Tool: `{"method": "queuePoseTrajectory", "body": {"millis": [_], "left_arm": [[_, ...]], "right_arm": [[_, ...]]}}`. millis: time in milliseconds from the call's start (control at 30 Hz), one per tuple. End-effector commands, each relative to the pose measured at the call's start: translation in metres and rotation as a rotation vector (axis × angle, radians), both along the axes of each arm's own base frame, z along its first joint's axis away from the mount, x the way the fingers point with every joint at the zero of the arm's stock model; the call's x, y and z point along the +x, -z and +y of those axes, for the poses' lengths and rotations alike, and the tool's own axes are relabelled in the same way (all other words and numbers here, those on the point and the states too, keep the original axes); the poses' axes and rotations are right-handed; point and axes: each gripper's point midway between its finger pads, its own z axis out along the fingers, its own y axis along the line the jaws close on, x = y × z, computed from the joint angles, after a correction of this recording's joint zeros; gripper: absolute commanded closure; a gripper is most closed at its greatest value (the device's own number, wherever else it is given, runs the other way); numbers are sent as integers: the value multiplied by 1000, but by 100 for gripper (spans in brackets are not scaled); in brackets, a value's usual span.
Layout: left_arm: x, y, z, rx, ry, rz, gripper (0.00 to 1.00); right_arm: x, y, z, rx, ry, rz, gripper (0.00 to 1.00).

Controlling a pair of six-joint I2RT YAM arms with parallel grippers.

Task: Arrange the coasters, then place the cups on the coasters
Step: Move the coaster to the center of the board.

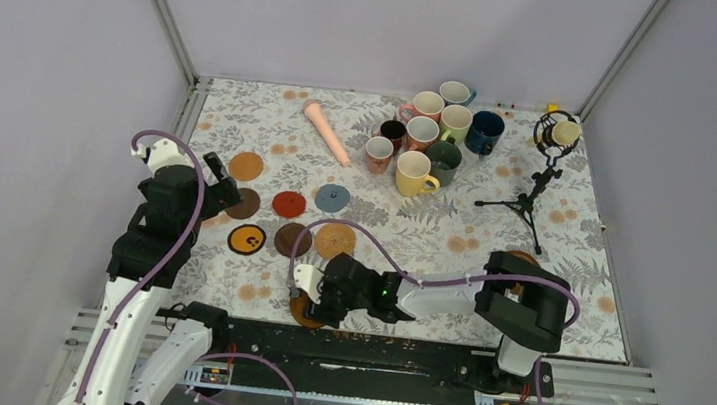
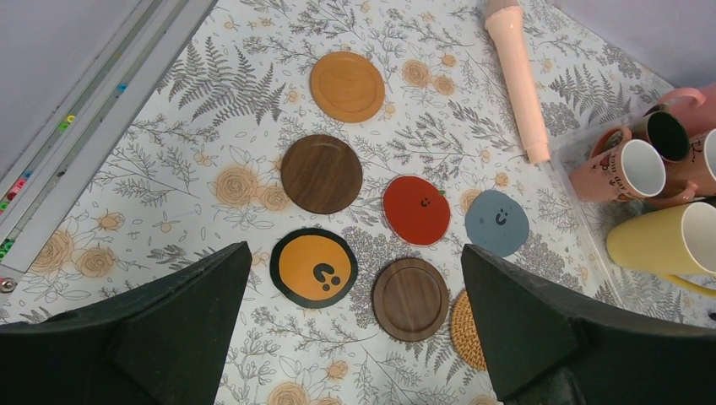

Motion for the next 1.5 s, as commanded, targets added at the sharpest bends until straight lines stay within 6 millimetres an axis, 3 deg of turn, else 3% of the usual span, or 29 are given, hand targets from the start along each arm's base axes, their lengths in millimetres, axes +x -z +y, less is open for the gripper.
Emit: {"method": "queuePoseTrajectory", "body": {"millis": [0,500,967,1233,1467], "left_arm": [[-1,-10,8,9,-42,-30,1],[-3,-10,12,15,-64,-29,1],[-4,-11,13,18,-71,-29,1],[-4,-10,13,18,-73,-25,1],[-3,-9,13,19,-72,-21,1]], "right_arm": [[4,-13,23,47,-16,-32,39],[11,-1,55,58,-11,-21,41],[47,2,73,70,57,-169,41],[57,4,86,83,74,-148,41],[68,9,83,87,97,-145,41]]}}
